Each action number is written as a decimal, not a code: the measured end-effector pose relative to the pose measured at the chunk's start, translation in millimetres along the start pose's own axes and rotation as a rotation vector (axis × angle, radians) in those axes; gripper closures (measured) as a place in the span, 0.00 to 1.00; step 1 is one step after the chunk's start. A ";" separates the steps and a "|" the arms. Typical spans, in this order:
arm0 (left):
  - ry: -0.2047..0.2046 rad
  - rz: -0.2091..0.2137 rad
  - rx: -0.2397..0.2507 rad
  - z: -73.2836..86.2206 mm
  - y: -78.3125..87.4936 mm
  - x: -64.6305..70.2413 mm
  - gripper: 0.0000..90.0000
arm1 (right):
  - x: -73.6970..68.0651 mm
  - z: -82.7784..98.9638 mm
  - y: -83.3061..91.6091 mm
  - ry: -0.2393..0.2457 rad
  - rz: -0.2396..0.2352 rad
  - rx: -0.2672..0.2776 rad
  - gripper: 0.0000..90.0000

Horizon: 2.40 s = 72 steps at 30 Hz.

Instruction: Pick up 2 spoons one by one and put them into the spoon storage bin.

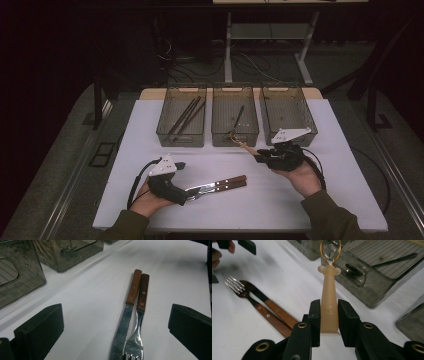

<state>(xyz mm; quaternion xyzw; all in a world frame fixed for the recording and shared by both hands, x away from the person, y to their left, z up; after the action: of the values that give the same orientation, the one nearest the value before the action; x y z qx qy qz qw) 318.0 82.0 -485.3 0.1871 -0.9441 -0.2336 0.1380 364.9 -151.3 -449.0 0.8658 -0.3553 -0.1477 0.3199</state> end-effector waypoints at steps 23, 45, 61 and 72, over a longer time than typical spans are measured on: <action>0.009 0.006 -0.001 0.1 -0.8 1.5 0.00 | 34.2 -49.3 -6.5 -0.040 0.049 0.049 0.82; 0.009 0.012 0.004 -0.9 -1.1 3.3 0.00 | 64.4 -78.5 -57.1 -0.070 0.079 -0.064 0.82; 0.006 0.015 0.004 -1.0 -0.6 3.6 0.00 | 69.6 -74.9 -87.4 -0.050 0.102 -0.179 0.80; 0.008 0.015 0.009 -1.3 0.0 3.5 0.00 | 66.0 -87.6 -69.9 -0.108 0.087 -0.040 0.41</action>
<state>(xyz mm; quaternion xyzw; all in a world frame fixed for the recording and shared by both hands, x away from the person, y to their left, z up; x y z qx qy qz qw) 315.4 80.0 -483.6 0.1814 -0.9460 -0.2276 0.1428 490.1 -120.8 -431.1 0.8338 -0.4063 -0.1873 0.3235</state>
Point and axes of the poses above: each handheld gripper's, and its own axes: y roughly backward along the jaws, z roughly out of its underside, x roughly to its right, the point moved 10 cm from there along -y, roughly forward along the jaws, and after that the axes turned 7 degrees about z, right-handed, at the moved point
